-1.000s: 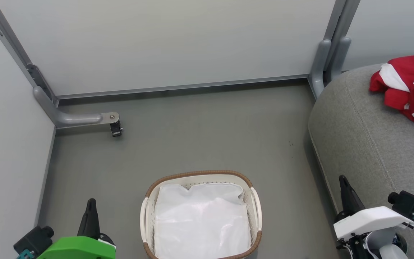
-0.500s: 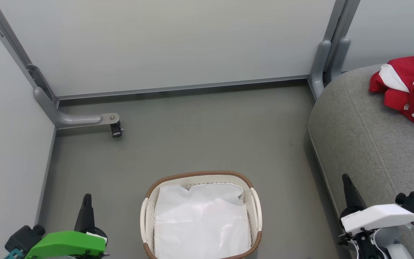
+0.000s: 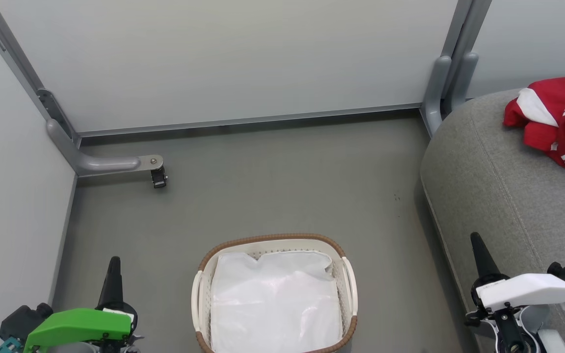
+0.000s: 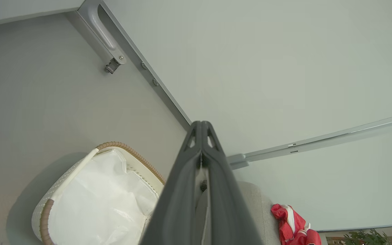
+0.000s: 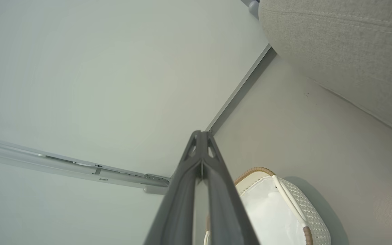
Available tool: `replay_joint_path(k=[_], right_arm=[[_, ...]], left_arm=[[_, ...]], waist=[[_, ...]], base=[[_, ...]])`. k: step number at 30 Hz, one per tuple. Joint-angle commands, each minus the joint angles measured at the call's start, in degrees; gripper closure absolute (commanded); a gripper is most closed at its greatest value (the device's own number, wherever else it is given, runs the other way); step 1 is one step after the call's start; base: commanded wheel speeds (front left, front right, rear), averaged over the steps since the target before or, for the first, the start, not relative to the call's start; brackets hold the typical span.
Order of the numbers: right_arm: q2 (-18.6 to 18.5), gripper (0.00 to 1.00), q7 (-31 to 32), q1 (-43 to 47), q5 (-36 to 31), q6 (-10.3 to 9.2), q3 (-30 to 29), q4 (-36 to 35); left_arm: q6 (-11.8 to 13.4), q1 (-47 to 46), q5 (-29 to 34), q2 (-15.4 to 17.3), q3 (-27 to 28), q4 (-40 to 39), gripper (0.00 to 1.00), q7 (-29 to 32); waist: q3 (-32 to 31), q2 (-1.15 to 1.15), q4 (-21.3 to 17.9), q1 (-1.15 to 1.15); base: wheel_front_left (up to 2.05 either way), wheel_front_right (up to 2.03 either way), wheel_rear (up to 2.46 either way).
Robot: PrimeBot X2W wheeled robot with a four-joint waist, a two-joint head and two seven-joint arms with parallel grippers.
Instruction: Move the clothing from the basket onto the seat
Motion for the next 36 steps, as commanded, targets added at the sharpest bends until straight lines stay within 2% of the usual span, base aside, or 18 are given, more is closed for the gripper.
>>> replay_joint_path(k=[1,36], right_arm=[[-0.3,1.00,0.4,-0.8,1.7,-0.03,-0.3,-0.8],[-0.5,1.00,5.2,-1.3,19.2,-0.04,-2.5,-1.9]], left_arm=[[-0.3,-1.7,-1.6,0.1,0.5,-0.6,1.00,0.4],[-1.1,-3.7,-17.3,0.0,3.2,-1.3,1.00,5.2]], waist=[[0.0,0.00,0.0,0.00],[-0.4,0.00,0.0,0.00]], base=[[0.00,0.00,0.00],[0.00,0.00,0.00]])
